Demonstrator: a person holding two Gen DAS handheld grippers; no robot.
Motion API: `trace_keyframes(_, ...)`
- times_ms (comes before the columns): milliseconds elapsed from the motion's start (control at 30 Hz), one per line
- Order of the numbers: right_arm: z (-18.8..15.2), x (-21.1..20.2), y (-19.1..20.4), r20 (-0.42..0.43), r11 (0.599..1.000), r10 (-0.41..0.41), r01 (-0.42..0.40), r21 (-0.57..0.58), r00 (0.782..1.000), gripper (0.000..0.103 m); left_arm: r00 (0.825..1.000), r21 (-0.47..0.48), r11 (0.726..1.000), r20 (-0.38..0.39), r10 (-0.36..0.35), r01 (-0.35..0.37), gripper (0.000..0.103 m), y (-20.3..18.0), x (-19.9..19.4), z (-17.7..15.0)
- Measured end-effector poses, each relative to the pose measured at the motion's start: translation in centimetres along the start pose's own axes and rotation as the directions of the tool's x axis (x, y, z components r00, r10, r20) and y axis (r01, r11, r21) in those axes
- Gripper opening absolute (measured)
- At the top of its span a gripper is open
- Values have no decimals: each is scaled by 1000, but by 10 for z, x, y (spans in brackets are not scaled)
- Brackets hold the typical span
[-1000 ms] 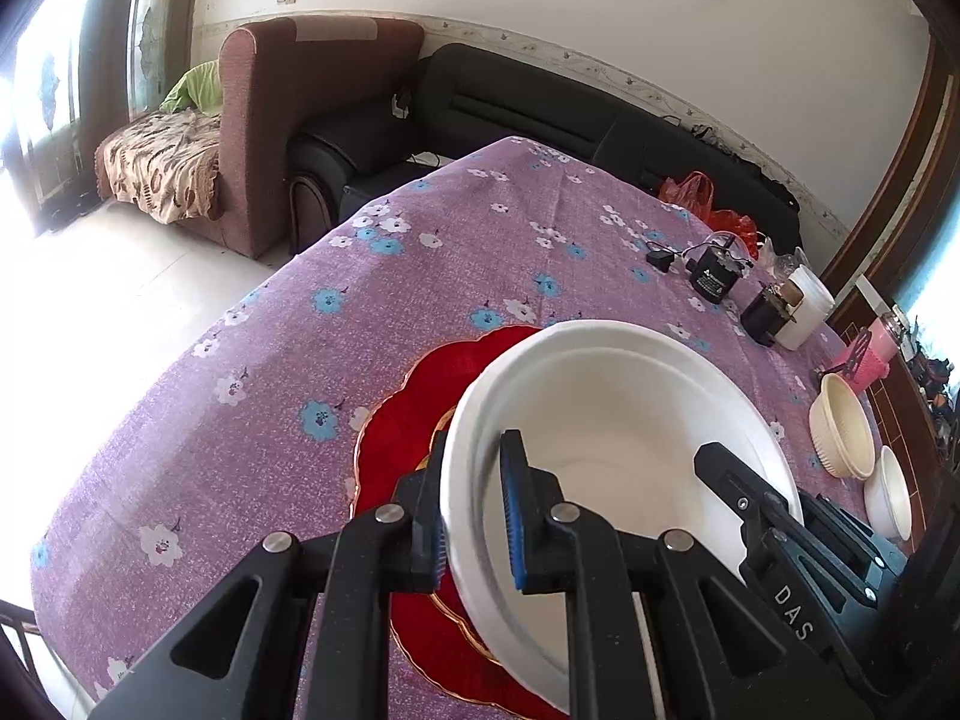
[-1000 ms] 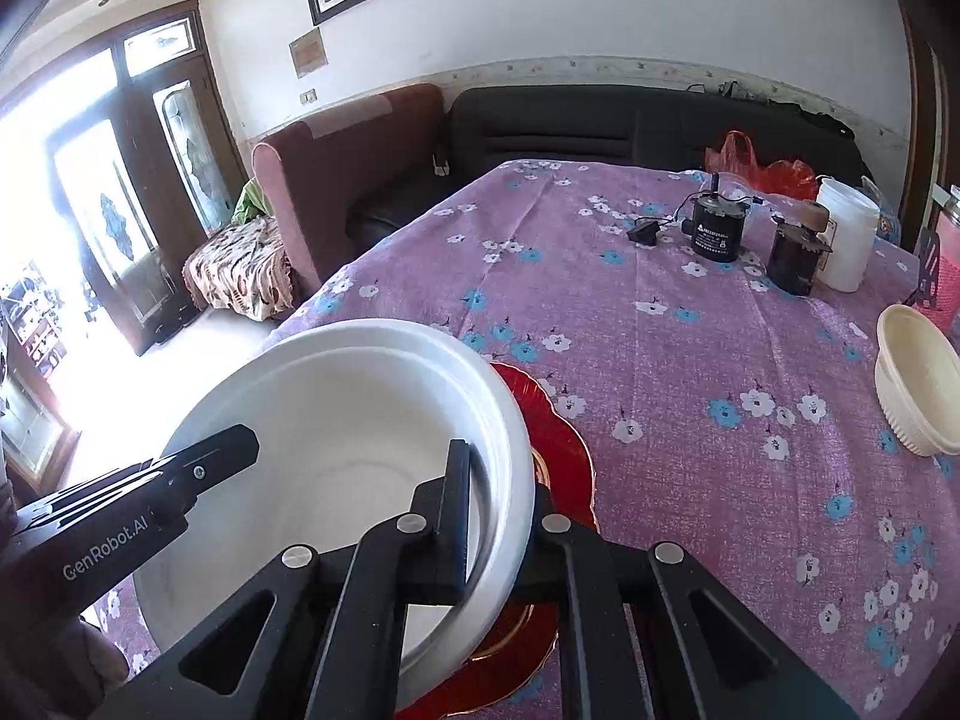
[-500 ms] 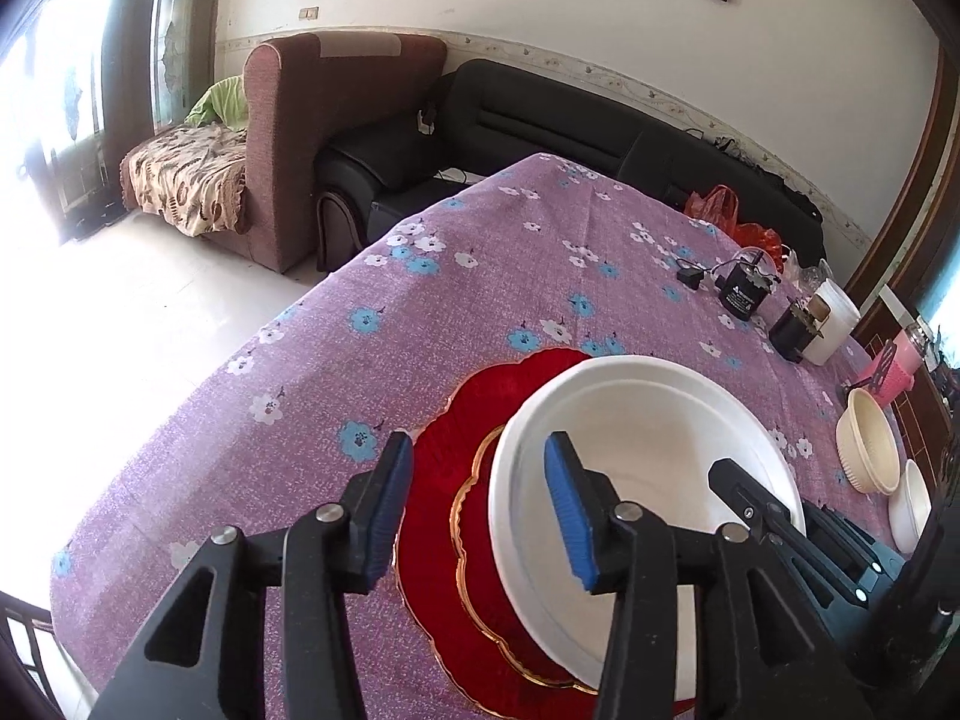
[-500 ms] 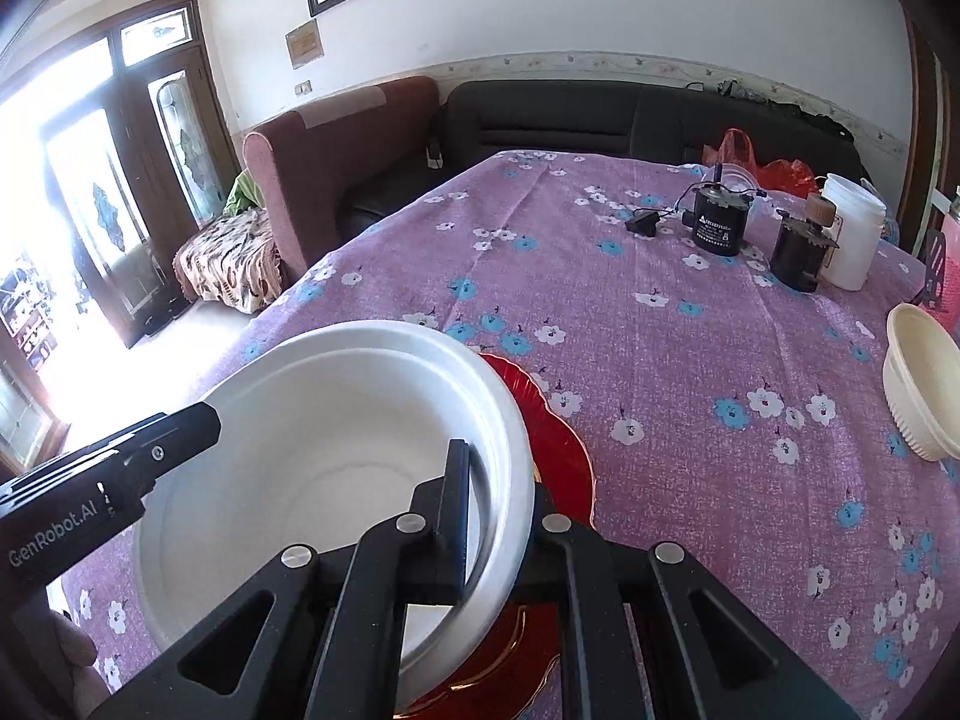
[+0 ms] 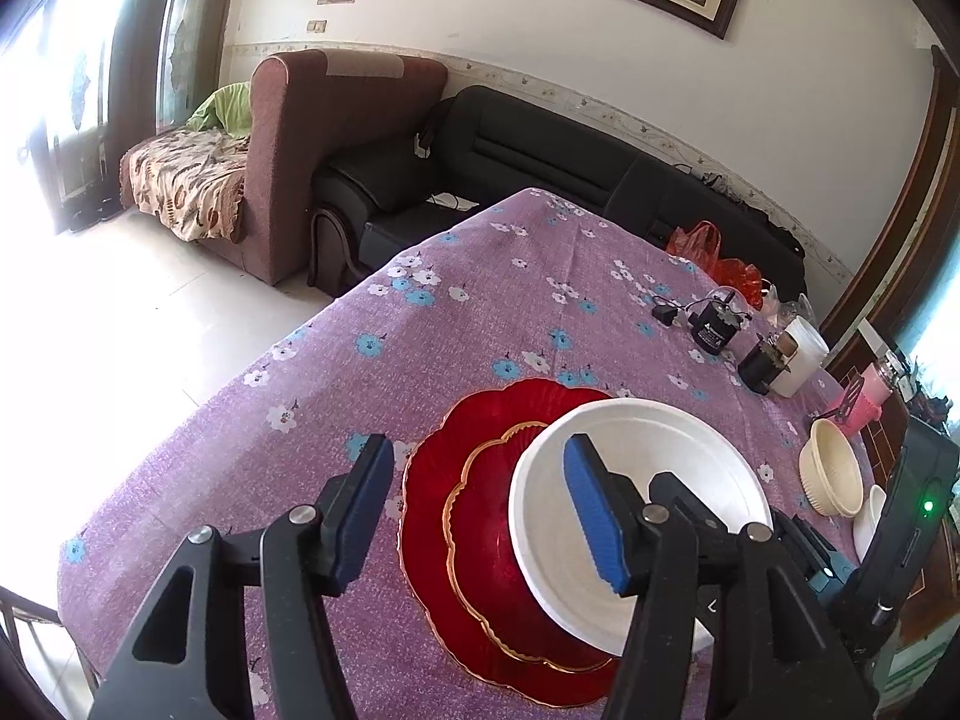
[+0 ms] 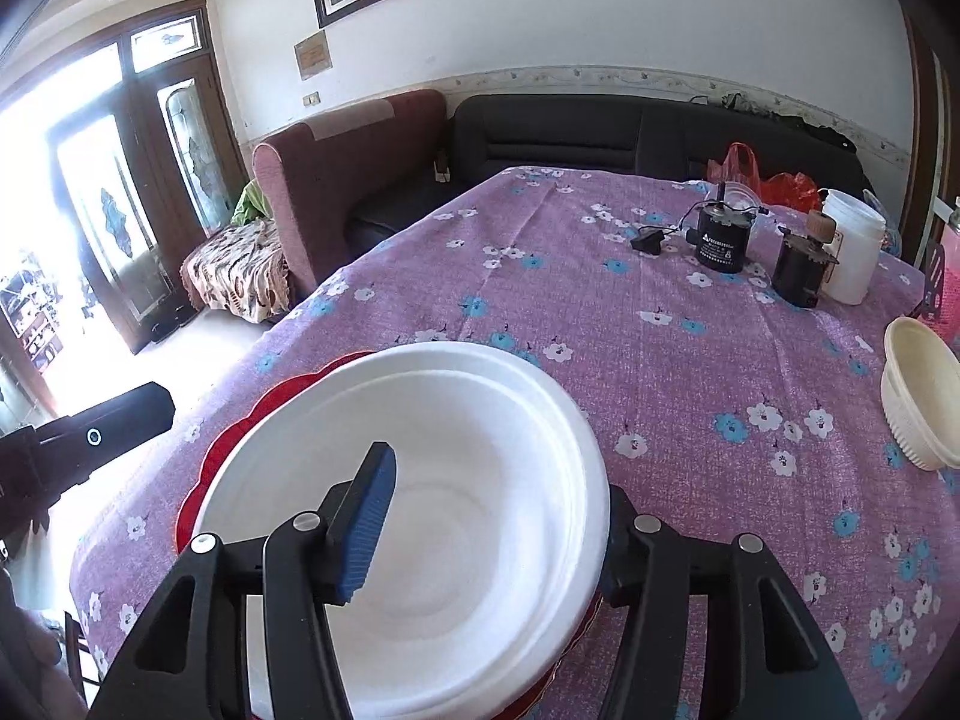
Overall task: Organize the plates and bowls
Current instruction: 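Lower the large white bowl onto the plate stack and open the right gripper, then withdraw the right gripper from the stacked bowl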
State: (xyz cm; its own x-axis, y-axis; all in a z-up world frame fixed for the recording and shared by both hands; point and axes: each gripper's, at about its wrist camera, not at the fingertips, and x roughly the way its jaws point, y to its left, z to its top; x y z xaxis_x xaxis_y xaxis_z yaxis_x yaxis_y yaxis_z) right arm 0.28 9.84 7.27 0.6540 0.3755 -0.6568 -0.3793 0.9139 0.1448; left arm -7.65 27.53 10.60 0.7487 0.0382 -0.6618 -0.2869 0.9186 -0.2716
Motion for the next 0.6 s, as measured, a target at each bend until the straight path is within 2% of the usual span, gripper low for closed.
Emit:
trace_keyframes(100,1,-7,0,13,1000,1,-1,-1,1000,64,1000,5,1000,25,8,-9,60,-1,-8,1)
trace_keyframes(200,1,-14,-2,21,1000,4,-4,8,1000,65,998,13,1000,56,25,-26,65,-1,-16,1)
trace_keyframes(300,-1,-19,-8,23,1000,5,-5,29,1000,65,996,22,999,77,38,-40,66,-2,-21,1)
trace_keyframes(400,-4,-28,-18,48,997,-13,9,79,999,65,994,35,998,95,56,-59,66,-5,-24,0)
trace_keyframes(467,-7,-36,-28,66,990,-53,44,135,996,64,992,42,996,105,68,-73,66,-6,-25,0)
trace_keyframes(500,-8,-39,-33,70,986,-64,52,161,995,59,991,45,996,109,76,-82,67,-6,-26,0)
trace_keyframes(533,-9,-40,-38,70,982,-63,49,184,996,47,990,47,995,113,82,-87,68,-7,-26,-1)
trace_keyframes(600,-11,-37,-44,37,977,-44,36,210,998,38,989,52,994,119,88,-95,68,-8,-27,-1)
